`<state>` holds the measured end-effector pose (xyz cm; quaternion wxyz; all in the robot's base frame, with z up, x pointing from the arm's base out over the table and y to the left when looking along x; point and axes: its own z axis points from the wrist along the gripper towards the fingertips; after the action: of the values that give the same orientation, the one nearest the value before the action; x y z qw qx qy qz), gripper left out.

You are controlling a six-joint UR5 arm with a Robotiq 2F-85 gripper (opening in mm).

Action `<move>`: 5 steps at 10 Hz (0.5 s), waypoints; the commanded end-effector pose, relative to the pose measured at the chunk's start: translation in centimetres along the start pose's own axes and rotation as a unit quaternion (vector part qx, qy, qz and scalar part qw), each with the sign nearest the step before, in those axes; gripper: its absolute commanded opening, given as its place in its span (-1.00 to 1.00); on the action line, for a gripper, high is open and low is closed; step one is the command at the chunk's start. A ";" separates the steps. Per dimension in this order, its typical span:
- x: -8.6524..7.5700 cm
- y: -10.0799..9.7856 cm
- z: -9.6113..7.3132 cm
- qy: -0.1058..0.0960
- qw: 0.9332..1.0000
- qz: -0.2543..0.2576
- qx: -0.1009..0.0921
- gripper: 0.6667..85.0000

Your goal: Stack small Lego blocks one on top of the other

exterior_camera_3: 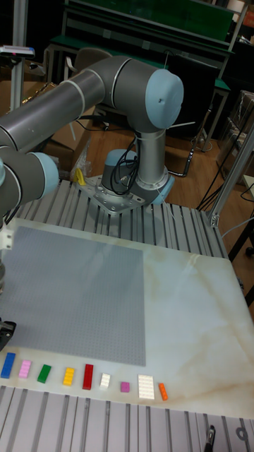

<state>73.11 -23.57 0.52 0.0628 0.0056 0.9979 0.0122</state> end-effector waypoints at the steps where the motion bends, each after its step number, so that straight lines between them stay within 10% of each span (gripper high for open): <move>1: 0.1 0.0 -0.4 0.002 1.000 0.001 -0.005 -0.12; 5: -0.1 0.5 -0.7 0.000 1.000 0.001 -0.009 -0.12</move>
<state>72.95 -23.43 0.93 0.0592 0.0029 0.9982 0.0123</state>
